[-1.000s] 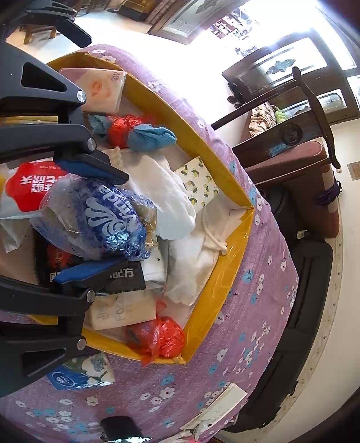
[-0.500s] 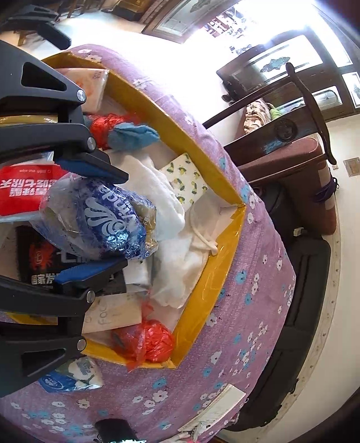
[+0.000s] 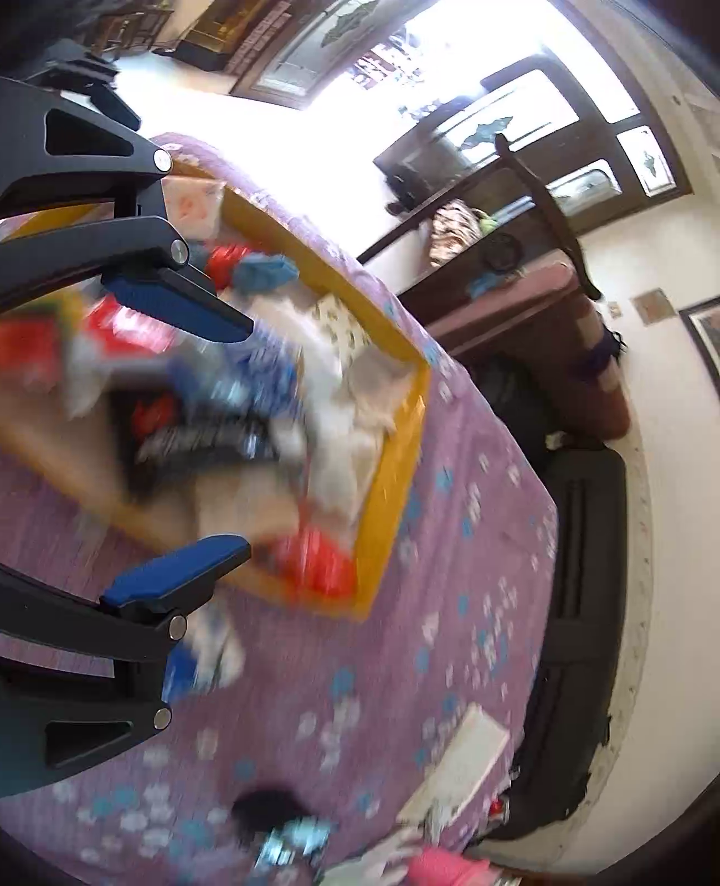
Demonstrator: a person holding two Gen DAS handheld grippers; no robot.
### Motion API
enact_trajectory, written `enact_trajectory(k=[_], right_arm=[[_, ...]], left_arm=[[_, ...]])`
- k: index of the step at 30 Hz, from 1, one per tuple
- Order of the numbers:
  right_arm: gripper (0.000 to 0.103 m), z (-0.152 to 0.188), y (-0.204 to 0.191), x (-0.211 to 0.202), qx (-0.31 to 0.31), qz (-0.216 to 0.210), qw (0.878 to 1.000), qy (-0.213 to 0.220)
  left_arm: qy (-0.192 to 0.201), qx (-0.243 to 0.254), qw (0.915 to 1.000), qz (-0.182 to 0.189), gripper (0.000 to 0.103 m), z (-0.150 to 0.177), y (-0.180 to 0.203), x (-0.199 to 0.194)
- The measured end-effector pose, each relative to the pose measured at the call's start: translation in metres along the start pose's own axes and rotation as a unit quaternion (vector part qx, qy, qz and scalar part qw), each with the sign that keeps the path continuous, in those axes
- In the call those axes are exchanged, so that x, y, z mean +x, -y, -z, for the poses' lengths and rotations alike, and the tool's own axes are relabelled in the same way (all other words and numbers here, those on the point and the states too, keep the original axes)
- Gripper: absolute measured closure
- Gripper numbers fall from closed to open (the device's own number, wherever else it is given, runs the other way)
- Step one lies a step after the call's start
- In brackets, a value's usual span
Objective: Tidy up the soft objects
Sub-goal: 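Move both open tools back toward the table, then grasp the blue Vinda tissue box with the left tool while the right tool grasps the blue cloth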
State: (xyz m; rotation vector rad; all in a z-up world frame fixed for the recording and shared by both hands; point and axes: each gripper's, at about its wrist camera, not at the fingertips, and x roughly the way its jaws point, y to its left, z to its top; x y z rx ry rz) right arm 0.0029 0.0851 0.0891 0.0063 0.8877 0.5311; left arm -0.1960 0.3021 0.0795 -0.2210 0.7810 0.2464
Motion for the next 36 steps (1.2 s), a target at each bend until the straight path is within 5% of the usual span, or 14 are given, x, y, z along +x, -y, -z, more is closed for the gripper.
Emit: enact_trajectory(k=[8, 17, 23, 29, 36], right_arm=[[0.021, 0.04, 0.153, -0.093, 0.1, 0.083, 0.99, 0.052], [0.02, 0.104, 0.308, -0.156, 0.256, 0.149, 0.951, 0.084], [0.02, 0.107, 0.334, -0.135, 0.275, 0.151, 0.947, 0.076], [0.02, 0.088, 0.345, -0.102, 0.245, 0.22, 0.941, 0.078], [0.02, 0.081, 0.36, -0.068, 0.249, 0.213, 0.942, 0.071]], left_arm=[[0.016, 0.014, 0.998, 0.06, 0.013, 0.003, 0.043, -0.019], [-0.023, 0.08, 0.9883, 0.128, 0.013, 0.019, 0.126, -0.007], [-0.08, 0.111, 0.9772, 0.162, 0.013, 0.029, 0.171, 0.017], [-0.096, 0.127, 0.9741, 0.161, 0.013, 0.028, 0.197, 0.029], [-0.117, 0.115, 0.9715, 0.171, 0.013, 0.002, 0.218, 0.059]])
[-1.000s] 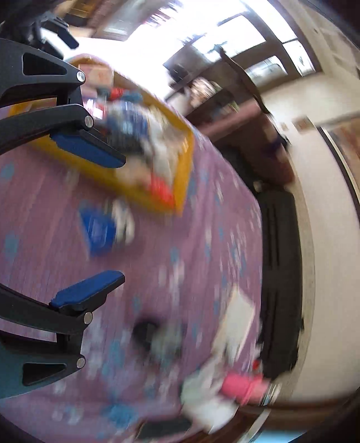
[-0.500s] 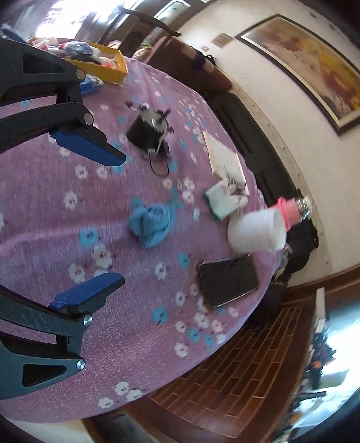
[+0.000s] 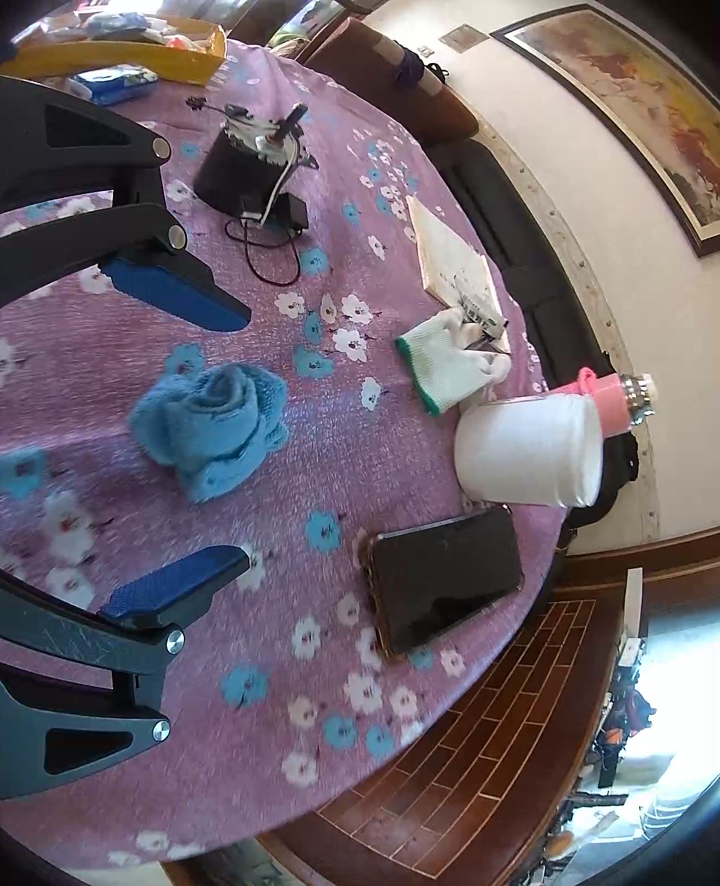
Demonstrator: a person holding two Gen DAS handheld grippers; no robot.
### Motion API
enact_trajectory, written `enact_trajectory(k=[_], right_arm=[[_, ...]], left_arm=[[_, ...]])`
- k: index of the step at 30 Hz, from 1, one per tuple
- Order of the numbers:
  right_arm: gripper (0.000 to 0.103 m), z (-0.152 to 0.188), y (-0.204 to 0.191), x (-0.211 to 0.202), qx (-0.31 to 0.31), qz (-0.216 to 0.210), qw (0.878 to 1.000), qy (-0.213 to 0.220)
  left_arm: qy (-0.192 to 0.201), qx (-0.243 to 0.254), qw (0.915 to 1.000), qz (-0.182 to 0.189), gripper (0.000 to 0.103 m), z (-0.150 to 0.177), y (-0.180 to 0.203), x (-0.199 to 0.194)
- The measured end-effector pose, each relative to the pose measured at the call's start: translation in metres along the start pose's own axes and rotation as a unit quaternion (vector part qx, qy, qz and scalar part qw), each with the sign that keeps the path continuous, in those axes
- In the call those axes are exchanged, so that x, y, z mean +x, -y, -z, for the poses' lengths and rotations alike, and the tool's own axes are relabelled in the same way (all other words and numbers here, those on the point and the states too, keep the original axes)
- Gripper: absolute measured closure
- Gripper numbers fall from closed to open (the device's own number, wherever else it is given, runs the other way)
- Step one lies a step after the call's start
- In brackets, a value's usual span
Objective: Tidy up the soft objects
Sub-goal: 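Grasp the blue Vinda tissue box with the left tool while the right tool grasps the blue cloth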
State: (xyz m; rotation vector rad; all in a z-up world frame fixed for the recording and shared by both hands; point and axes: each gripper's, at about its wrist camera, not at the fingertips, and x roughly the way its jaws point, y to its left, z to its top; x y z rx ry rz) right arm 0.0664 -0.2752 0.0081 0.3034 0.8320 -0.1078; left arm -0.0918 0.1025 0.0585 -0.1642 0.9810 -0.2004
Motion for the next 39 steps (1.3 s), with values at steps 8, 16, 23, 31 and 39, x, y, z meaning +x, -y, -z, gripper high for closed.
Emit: enact_trajectory(k=[8, 16, 23, 31, 39], right_arm=[[0.058, 0.005, 0.0, -0.002, -0.021, -0.022, 1.0, 0.005], [0.058, 0.014, -0.011, -0.013, -0.032, -0.05, 0.998, 0.009], [0.058, 0.017, -0.022, -0.019, -0.055, -0.048, 0.997, 0.02], [0.058, 0.017, -0.021, -0.019, -0.051, -0.047, 0.997, 0.017], [0.058, 0.017, -0.021, -0.017, -0.054, -0.049, 0.997, 0.012]], left_arm=[[-0.031, -0.005, 0.9991, -0.028, 0.013, -0.049, 0.006, 0.065], [-0.026, 0.013, 0.993, -0.115, 0.013, -0.071, 0.009, 0.098], [-0.012, 0.054, 0.9937, -0.097, 0.041, -0.063, 0.028, 0.102], [-0.012, 0.046, 0.9976, -0.051, 0.049, -0.054, 0.03, 0.097], [0.01, 0.044, 0.9967, -0.067, 0.052, -0.057, 0.033, 0.103]])
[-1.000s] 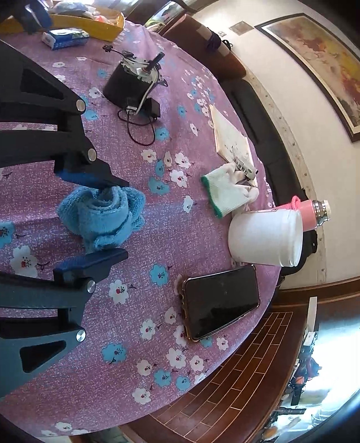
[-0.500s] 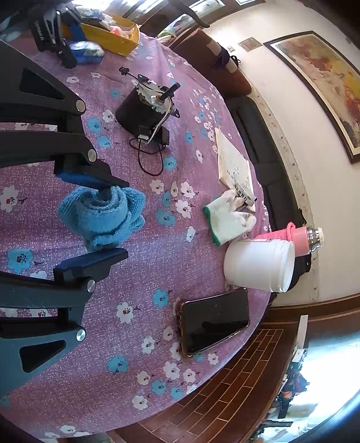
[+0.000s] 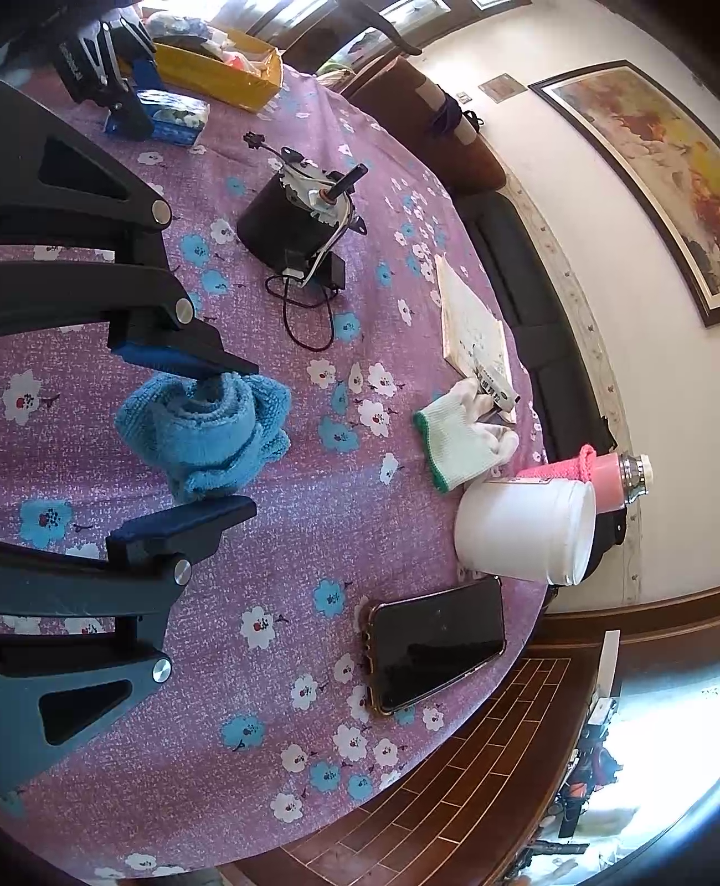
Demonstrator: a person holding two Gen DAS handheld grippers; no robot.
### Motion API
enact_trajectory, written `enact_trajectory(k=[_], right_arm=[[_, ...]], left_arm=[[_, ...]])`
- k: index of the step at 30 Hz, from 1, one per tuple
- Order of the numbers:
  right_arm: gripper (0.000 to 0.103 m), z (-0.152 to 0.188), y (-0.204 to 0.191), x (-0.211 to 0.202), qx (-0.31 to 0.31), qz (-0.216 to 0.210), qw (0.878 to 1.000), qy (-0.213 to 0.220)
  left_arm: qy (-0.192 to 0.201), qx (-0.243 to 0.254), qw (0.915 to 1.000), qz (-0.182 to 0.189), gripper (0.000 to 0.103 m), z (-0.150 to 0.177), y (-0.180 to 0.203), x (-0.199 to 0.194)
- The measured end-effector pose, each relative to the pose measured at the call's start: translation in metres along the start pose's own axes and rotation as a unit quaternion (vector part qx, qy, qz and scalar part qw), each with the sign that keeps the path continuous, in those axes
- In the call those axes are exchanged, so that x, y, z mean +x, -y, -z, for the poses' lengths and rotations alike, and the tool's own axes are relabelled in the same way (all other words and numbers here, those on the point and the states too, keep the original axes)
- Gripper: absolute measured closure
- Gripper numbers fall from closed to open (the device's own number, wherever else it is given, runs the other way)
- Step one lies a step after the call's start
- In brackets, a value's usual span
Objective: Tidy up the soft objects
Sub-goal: 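Carry the tissue box and blue cloth over the yellow tray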
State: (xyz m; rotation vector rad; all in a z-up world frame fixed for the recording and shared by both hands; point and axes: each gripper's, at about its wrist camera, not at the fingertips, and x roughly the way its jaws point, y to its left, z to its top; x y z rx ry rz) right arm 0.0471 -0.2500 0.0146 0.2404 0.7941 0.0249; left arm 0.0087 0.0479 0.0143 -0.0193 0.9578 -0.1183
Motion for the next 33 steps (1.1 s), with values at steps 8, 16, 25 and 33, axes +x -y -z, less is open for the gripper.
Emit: enact_trajectory(k=[8, 16, 25, 33], right_arm=[[0.058, 0.0, 0.002, -0.001, 0.001, 0.005, 1.0, 0.004], [0.058, 0.004, -0.013, -0.031, -0.004, 0.0, 0.999, 0.036], [0.058, 0.05, -0.121, -0.101, -0.08, -0.144, 0.986, 0.02], [0.057, 0.102, -0.221, -0.139, -0.18, -0.214, 0.96, 0.016]], left_arm=[[0.032, -0.06, 0.9941, 0.084, 0.052, 0.007, -0.038, -0.061], [0.1, -0.11, 0.9864, 0.07, 0.051, 0.035, -0.12, -0.159], [0.157, -0.14, 0.9775, -0.023, 0.051, 0.082, -0.193, -0.225], [0.17, -0.16, 0.9721, -0.019, 0.051, 0.12, -0.217, -0.238]])
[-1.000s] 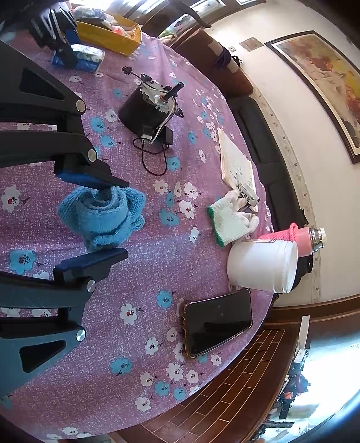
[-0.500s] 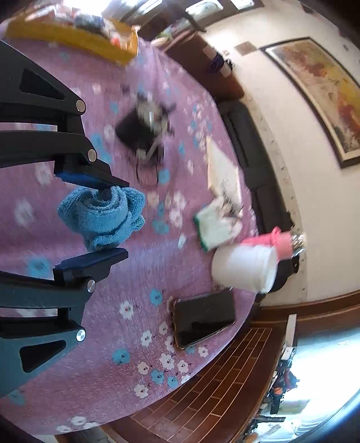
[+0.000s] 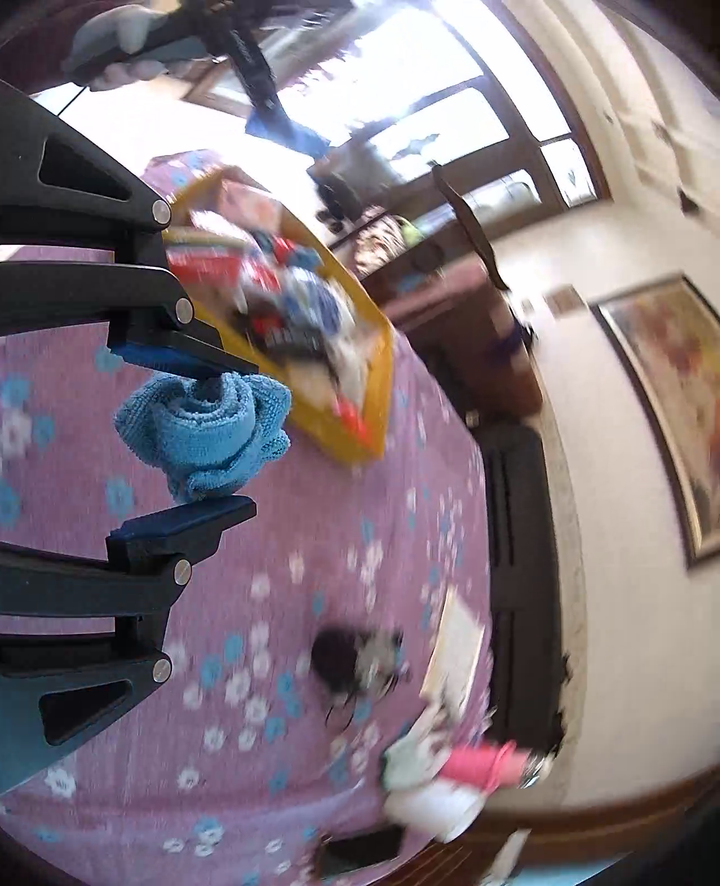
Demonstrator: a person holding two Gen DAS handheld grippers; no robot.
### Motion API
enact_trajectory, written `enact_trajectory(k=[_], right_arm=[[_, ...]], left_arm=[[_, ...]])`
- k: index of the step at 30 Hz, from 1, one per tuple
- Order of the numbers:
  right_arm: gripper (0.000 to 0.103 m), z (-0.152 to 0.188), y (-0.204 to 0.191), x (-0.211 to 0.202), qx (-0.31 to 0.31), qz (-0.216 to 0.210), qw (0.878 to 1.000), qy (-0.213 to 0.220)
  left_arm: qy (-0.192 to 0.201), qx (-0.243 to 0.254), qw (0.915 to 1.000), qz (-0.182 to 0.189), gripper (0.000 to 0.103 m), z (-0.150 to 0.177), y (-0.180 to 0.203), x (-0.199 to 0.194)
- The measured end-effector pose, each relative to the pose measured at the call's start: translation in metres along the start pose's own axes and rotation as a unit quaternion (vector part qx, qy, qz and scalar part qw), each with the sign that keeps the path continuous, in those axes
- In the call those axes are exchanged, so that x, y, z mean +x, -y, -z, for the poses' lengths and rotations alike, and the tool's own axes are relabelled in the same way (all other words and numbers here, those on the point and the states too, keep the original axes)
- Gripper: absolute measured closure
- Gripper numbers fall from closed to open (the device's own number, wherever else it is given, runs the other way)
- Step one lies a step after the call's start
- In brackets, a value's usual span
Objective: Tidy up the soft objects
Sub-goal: 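Carry the tissue box and blue cloth over the yellow tray, then lower the tissue box and blue cloth into the tray and open both tools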
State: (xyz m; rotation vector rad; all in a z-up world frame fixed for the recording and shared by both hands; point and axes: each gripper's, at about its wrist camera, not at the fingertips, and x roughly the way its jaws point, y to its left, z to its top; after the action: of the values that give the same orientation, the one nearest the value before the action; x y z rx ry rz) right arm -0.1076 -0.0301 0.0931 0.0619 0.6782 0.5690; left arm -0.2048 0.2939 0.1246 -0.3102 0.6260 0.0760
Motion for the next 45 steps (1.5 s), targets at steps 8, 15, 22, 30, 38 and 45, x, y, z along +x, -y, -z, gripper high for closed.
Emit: enact_trajectory(k=[8, 15, 22, 30, 38, 45], right_arm=[[0.057, -0.005, -0.046, 0.025, -0.027, -0.011, 0.999, -0.031], [0.057, -0.013, -0.078, 0.074, -0.048, -0.013, 0.996, -0.068], [0.057, -0.021, -0.086, 0.133, -0.039, -0.021, 0.993, -0.113], [0.057, -0.023, -0.081, 0.162, -0.029, -0.022, 0.991, -0.13], [0.056, -0.019, -0.087, 0.175, -0.056, -0.022, 0.989, -0.139], [0.048, -0.011, -0.095, 0.177, -0.088, -0.024, 0.988, -0.126]], left_arm=[[-0.004, -0.027, 0.9996, 0.004, 0.051, 0.009, -0.037, -0.002], [-0.012, -0.026, 0.9996, 0.001, 0.051, 0.003, -0.048, 0.01], [0.002, 0.007, 0.9999, -0.012, 0.051, -0.025, -0.041, 0.025], [0.0, 0.05, 0.9987, -0.012, 0.051, -0.07, -0.026, 0.067], [-0.053, 0.028, 0.9979, -0.024, 0.045, -0.064, -0.029, 0.103], [-0.103, 0.077, 0.9878, -0.087, 0.019, -0.026, -0.022, 0.108]])
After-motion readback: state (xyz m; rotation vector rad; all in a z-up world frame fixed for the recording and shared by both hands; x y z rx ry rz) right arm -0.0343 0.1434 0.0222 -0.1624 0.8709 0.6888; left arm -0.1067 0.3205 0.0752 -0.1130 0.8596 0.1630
